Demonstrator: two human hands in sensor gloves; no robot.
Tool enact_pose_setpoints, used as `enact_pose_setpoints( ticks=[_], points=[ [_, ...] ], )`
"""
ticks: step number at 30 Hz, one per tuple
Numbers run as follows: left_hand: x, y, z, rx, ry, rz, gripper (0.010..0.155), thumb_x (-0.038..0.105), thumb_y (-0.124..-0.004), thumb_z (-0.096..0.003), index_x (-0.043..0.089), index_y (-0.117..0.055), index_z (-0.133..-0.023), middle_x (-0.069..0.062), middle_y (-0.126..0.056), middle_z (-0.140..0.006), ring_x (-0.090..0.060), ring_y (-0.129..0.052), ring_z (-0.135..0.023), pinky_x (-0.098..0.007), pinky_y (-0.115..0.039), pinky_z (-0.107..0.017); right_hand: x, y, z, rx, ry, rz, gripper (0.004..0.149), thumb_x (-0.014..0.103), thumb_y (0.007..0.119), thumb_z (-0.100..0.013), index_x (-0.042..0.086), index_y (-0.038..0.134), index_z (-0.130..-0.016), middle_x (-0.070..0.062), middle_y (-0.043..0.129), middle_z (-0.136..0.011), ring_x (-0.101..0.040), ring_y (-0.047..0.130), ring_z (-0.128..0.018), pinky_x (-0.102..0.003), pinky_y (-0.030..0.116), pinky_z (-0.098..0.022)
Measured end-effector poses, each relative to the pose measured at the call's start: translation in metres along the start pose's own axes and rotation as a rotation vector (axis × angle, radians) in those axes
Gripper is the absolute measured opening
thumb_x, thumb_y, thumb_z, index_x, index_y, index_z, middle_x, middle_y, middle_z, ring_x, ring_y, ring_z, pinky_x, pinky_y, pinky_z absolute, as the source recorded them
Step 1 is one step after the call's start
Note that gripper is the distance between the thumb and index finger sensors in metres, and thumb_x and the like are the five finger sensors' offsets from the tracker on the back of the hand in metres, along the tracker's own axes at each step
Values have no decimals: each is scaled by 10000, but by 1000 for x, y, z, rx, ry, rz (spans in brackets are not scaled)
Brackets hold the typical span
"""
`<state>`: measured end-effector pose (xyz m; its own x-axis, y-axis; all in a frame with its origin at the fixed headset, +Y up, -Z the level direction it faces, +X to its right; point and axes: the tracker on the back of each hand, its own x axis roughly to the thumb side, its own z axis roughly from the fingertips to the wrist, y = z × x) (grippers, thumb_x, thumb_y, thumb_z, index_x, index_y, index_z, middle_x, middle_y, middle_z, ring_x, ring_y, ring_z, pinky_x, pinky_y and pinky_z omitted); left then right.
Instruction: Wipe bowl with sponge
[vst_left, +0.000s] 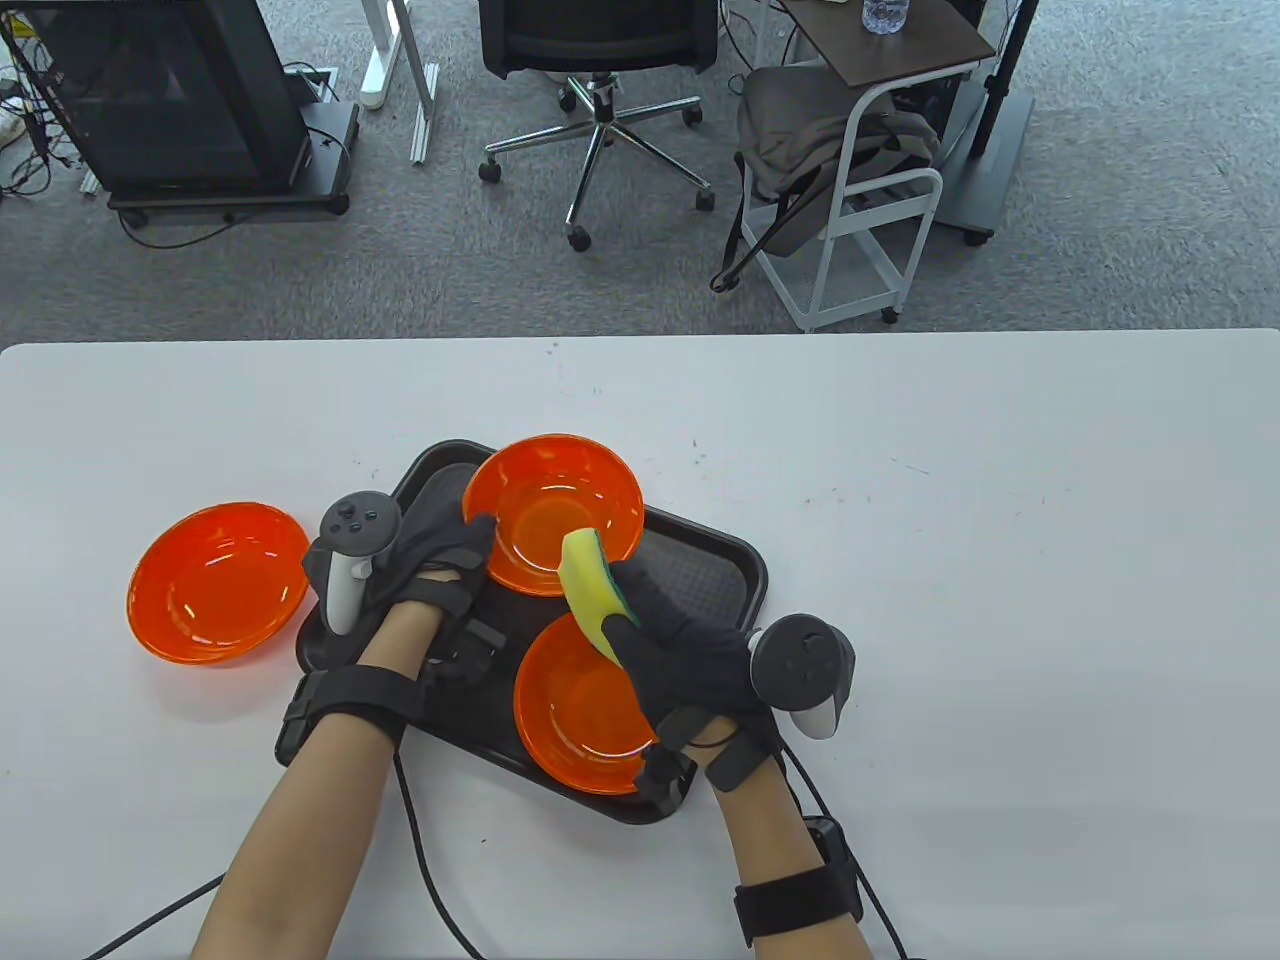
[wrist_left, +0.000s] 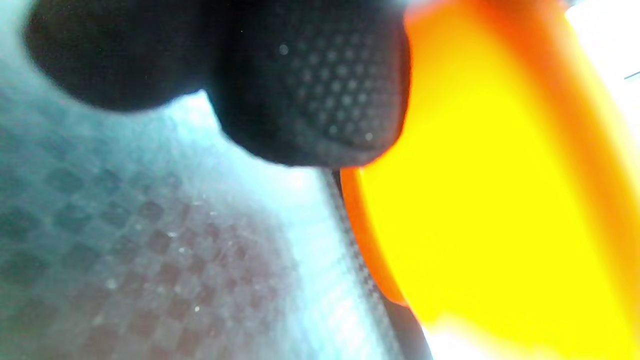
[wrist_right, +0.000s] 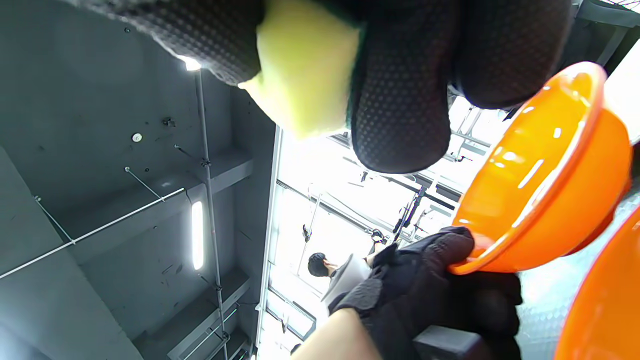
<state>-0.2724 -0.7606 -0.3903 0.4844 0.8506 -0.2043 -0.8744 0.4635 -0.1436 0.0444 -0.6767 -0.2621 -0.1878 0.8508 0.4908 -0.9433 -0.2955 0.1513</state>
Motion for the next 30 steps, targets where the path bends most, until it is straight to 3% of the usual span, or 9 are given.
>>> enact_pose_setpoints(
  ticks=[9,14,17,21,26,30],
  points=[
    [7,23,62,-4,-97,-55,614,493,-727,-534,89,-612,-983,-58,-982,-499,-150,-1055,-192,-322,-919,-163,5,2,3,-23,-12,49,515,357,761,-579,87,567,-973,-269,816,-884,-301,1046,-501,-561,811,-434],
    [10,29,101,11,-125,-129,610,496,-728,-536,93,-625,-983,-54,-987,-495,-143,-1056,-184,-314,-921,-155,15,2,5,-76,-27,174,521,360,811,-556,89,610,-952,-263,834,-873,-261,1043,-472,-537,819,-424],
    [10,28,119,17,-139,-149,609,497,-732,-534,93,-638,-980,-57,-991,-488,-144,-1057,-176,-315,-921,-150,19,6,3,-33,-40,261,530,362,841,-539,104,625,-949,-262,815,-896,-267,1023,-492,-541,803,-439],
    [11,28,128,8,-167,-127,608,494,-734,-532,90,-643,-977,-59,-993,-482,-145,-1056,-171,-316,-921,-145,25,16,3,18,-79,401,539,350,853,-531,108,620,-953,-257,796,-919,-276,997,-512,-550,781,-456],
    [22,31,135,8,-219,-100,612,498,-733,-532,89,-642,-977,-62,-992,-483,-146,-1057,-172,-318,-921,-147,45,32,2,68,-247,795,537,344,854,-523,131,621,-956,-233,784,-942,-274,967,-533,-550,763,-474],
    [22,32,135,-4,-231,-90,609,498,-731,-533,91,-645,-977,-61,-993,-482,-146,-1057,-172,-317,-921,-148,57,45,2,127,-333,976,530,333,852,-521,142,622,-958,-229,770,-956,-284,952,-551,-555,750,-485]
  ],
)
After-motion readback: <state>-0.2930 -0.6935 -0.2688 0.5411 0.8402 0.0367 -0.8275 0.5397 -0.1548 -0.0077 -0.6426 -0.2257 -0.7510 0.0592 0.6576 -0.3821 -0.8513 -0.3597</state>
